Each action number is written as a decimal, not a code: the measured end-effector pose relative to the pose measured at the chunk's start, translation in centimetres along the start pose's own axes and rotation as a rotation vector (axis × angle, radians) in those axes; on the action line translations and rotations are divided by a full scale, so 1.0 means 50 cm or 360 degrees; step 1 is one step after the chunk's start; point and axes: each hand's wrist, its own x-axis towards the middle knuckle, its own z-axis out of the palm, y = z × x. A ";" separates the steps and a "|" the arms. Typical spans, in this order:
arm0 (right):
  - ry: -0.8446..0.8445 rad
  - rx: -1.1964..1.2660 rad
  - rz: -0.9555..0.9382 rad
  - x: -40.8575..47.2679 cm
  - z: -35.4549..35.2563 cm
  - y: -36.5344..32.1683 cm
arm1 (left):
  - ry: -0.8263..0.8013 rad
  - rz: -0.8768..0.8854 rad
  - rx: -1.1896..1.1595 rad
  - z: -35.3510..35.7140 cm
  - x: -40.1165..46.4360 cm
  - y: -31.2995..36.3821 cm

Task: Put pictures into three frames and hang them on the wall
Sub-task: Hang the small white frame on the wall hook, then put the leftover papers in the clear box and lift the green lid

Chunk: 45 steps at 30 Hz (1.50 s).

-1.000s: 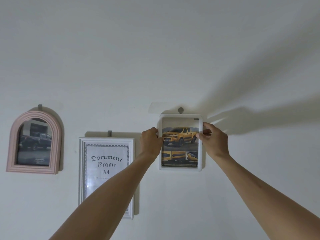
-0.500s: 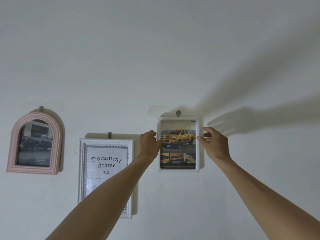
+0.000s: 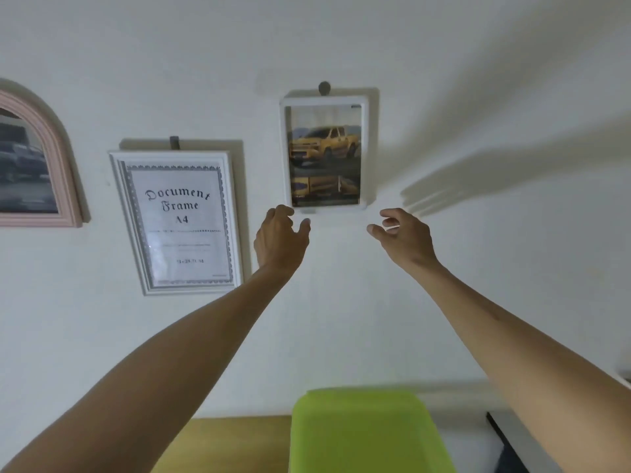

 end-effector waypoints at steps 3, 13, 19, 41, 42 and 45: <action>-0.0188 -0.0051 0.0150 -0.071 0.034 0.070 | -0.0146 -0.0113 0.0060 0.044 -0.095 -0.049; -0.0722 -0.0363 0.0695 -0.304 0.110 0.359 | -0.0912 -0.0617 0.0357 0.145 -0.396 -0.211; -0.1039 -0.0636 0.1110 -0.412 0.099 0.543 | -0.1369 -0.0974 0.0610 0.173 -0.537 -0.309; -0.1458 -0.0684 0.1461 -0.335 0.185 0.867 | -0.1751 -0.1468 0.0799 0.263 -0.626 -0.411; -0.1478 -0.0634 0.1488 -0.335 0.188 0.897 | -0.1738 -0.1456 0.0813 0.263 -0.626 -0.409; -0.1404 -0.0510 0.1539 -0.335 0.185 0.877 | -0.1738 -0.1393 0.0854 0.261 -0.622 -0.403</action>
